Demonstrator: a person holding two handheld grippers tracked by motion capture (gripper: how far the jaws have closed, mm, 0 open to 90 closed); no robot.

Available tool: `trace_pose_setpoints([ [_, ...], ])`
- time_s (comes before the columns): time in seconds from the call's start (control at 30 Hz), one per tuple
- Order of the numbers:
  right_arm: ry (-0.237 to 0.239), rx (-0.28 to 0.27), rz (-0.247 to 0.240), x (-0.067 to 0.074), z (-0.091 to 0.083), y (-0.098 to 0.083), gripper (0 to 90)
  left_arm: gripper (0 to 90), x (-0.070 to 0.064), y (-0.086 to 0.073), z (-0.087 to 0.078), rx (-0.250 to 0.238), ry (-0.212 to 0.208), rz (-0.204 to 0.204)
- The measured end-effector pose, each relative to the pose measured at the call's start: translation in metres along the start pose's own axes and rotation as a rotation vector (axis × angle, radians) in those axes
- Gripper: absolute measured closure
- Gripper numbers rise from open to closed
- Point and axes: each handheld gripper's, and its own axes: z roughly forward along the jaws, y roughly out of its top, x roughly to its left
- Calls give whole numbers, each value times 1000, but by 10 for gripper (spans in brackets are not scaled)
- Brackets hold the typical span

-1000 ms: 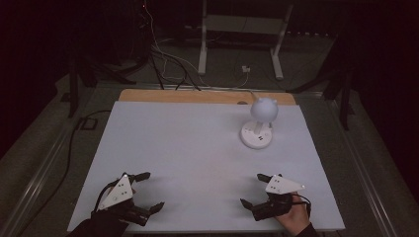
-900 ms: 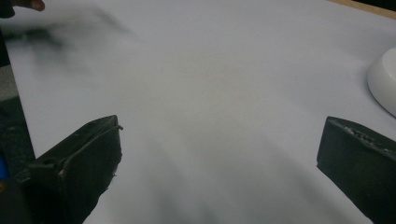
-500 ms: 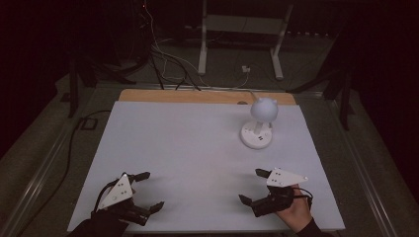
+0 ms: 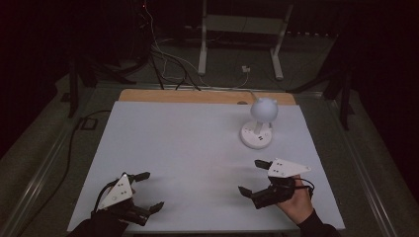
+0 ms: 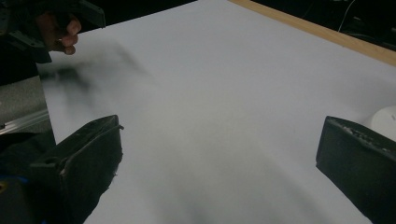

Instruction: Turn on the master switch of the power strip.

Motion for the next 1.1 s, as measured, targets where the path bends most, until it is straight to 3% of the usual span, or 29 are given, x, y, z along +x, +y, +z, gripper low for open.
trace_pose_setpoints([
  [0.73, -45, -59, -1, -29, -13, 30, 0, 4, 0, 0, 0, 0, -2, -1],
  [1.1, -112, -84, 39, -58, -16, 29, 0, 4, 1, 0, 0, -3, 1, -2],
])
